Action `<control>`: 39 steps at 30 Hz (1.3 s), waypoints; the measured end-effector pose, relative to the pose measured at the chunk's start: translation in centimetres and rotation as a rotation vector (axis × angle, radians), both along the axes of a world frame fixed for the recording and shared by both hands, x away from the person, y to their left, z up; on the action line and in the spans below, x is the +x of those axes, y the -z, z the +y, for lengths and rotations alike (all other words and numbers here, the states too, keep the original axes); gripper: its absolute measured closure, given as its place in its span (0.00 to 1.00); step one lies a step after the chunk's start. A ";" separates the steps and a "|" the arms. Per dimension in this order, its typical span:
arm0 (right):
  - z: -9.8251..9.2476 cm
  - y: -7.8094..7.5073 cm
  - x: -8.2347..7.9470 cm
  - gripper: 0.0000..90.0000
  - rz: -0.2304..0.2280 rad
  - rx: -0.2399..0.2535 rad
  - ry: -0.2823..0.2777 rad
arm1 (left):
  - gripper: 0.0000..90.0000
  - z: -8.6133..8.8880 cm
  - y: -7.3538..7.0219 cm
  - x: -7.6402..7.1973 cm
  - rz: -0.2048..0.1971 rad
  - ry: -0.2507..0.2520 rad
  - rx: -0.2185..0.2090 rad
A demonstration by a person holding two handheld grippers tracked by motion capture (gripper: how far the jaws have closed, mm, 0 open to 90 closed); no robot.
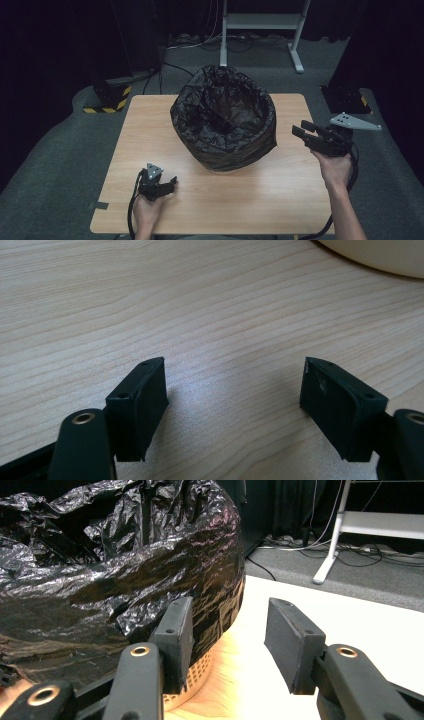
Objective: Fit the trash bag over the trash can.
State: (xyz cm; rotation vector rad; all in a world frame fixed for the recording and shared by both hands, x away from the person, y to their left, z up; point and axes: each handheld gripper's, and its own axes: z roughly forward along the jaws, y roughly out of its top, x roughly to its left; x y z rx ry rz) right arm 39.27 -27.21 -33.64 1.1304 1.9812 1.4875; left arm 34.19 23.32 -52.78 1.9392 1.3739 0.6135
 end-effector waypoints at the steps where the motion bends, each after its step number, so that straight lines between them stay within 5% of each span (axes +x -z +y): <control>1: 0.0 0.1 0.0 0.60 -0.001 0.000 -0.001 | 0.30 0.0 0.0 0.0 0.000 0.000 0.000; 39: 0.3 4.4 -1.0 0.60 0.043 0.019 0.001 | 0.30 0.0 0.0 0.0 0.000 0.000 0.000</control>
